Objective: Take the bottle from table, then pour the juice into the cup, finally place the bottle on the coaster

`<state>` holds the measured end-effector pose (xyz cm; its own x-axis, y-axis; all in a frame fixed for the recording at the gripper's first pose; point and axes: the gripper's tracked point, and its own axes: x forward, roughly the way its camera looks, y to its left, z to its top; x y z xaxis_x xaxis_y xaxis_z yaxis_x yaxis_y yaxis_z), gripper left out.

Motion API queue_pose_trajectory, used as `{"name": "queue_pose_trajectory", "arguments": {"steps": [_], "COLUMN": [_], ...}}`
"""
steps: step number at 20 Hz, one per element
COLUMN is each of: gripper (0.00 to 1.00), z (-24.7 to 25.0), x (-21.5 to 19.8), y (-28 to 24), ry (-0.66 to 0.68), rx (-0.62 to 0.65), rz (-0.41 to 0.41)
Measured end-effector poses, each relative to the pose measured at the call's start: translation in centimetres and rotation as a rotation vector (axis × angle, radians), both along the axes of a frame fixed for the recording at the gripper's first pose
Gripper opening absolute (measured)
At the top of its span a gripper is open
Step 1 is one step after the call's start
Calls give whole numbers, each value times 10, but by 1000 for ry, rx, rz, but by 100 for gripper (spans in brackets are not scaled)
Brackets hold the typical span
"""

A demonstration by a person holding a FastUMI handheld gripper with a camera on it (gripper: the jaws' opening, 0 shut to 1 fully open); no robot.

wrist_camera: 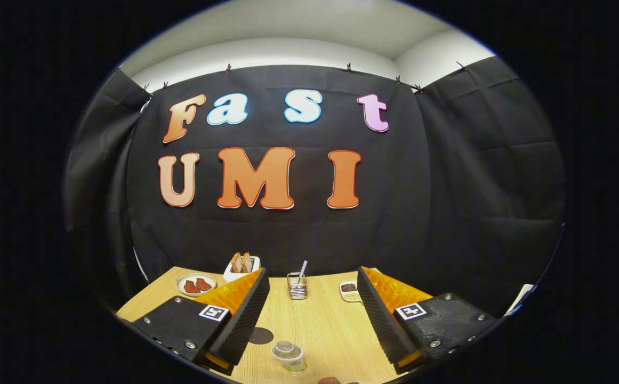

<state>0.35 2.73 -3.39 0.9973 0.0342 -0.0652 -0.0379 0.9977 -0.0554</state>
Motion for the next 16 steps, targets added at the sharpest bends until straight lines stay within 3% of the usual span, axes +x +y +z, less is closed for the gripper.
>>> {"name": "queue_pose_trajectory", "arguments": {"steps": [16], "gripper": [98], "z": [-107], "x": [-8], "y": [-2], "ry": [134], "rx": [-23], "rz": [24]}}
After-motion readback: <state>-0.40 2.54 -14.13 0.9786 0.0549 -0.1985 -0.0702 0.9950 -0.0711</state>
